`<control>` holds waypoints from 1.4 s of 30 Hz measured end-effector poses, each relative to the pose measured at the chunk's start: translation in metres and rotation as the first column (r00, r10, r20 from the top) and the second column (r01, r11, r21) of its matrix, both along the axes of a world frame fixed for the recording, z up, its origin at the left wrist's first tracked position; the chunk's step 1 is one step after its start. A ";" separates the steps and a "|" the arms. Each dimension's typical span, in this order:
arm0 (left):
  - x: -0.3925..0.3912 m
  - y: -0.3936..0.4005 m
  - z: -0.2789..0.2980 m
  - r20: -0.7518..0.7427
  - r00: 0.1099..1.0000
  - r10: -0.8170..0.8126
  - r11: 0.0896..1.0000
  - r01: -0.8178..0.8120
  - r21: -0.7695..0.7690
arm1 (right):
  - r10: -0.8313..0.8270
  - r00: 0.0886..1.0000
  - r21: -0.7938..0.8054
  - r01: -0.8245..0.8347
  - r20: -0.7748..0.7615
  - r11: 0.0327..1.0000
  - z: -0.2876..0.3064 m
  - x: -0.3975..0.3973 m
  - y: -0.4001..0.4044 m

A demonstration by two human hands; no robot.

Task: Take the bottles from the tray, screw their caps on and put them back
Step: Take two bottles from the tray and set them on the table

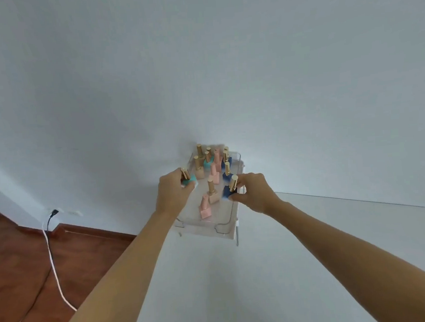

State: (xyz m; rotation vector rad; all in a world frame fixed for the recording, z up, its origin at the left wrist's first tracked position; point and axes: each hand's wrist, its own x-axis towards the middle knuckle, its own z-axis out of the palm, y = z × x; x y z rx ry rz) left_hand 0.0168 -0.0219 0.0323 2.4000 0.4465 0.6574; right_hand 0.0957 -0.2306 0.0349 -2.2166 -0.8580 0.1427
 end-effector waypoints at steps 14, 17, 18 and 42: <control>-0.033 -0.209 -0.063 -0.111 0.910 -0.400 0.906 0.374 -0.196 | -0.226 0.967 -0.083 0.217 -0.120 0.973 -0.054 -0.042 -0.241; -0.034 -0.250 -0.100 -0.175 0.865 -0.470 0.876 0.433 -0.214 | -0.293 0.937 -0.132 0.272 -0.189 0.953 -0.086 -0.057 -0.280; -0.036 -0.264 -0.112 -0.197 0.848 -0.492 0.865 0.451 -0.220 | -0.316 0.926 -0.150 0.289 -0.209 0.946 -0.097 -0.063 -0.292; -0.066 -0.339 -0.202 -0.530 0.668 -0.522 0.838 0.517 -0.174 | -0.452 0.822 -0.357 0.330 -0.345 0.874 -0.192 -0.113 -0.350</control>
